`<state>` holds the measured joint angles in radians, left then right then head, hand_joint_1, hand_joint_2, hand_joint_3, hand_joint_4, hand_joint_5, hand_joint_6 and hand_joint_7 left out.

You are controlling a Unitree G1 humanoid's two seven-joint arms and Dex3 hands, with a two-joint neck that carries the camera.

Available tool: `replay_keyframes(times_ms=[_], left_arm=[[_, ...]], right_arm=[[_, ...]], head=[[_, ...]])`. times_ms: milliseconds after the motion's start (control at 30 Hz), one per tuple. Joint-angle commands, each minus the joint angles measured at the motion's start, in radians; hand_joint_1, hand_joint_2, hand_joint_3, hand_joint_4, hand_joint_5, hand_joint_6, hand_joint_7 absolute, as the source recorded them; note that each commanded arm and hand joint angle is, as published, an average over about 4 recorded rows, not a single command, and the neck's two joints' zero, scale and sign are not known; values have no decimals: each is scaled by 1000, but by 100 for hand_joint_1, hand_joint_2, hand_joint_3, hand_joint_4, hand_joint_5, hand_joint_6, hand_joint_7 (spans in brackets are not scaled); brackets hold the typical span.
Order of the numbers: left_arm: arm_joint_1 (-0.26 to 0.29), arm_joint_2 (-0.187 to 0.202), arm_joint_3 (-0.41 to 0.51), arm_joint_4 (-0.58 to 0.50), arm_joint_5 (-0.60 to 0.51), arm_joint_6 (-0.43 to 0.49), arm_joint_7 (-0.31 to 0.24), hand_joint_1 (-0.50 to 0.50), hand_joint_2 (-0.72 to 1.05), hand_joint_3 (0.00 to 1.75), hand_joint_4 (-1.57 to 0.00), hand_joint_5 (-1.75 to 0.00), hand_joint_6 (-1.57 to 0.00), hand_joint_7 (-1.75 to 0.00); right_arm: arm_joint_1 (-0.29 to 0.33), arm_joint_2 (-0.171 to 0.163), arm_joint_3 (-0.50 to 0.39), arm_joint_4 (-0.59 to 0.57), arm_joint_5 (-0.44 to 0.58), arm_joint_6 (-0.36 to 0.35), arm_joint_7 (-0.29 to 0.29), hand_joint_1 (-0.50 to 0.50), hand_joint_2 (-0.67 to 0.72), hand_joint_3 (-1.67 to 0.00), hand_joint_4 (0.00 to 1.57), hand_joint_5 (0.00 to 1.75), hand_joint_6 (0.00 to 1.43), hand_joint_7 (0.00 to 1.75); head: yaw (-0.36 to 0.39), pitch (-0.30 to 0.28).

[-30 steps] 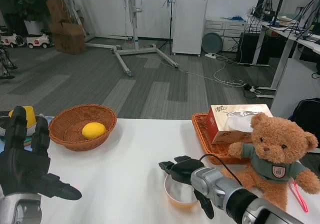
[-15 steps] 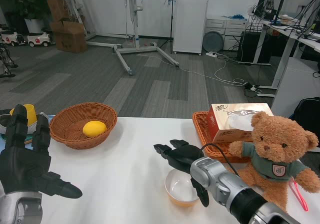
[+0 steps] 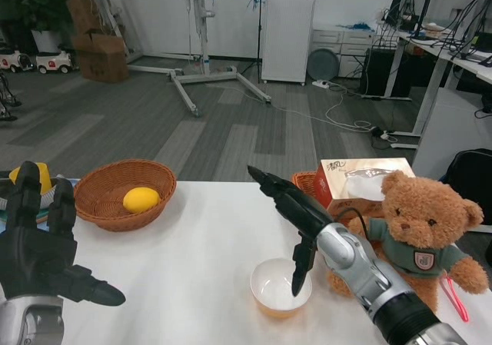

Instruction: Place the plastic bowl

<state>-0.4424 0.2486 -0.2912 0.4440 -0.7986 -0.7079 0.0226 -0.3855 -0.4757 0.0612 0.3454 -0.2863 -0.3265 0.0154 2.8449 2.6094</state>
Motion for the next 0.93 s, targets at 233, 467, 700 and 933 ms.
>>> replay_keyframes(times_ms=[233, 467, 700, 933], left_arm=[[-15, 7, 22, 22, 100, 2, -6, -48, -72, 0, 0, 0, 0, 0], [-17, 11, 38, 23, 124, 8, -36, -48, -72, 4, 0, 0, 0, 0], [-7, 14, 63, 22, 124, 11, -44, -48, -72, 0, 0, 0, 0, 0], [-7, 24, 77, 22, 124, 35, -60, -48, -72, 0, 0, 0, 0, 0]], right_arm=[[-1, 11, 24, 138, 669, -451, -276, -32, 52, -8, 0, 0, 0, 0], [-28, -11, 52, 140, 750, -470, -304, -33, 53, -8, 0, 0, 0, 0], [-37, -3, 58, 151, 752, -477, -310, -33, 53, -8, 0, 0, 0, 0], [-38, 11, 65, 159, 750, -478, -315, -33, 53, -8, 0, 0, 0, 0]], head=[[-4, 9], [-12, 40], [-5, 79], [-6, 79]])
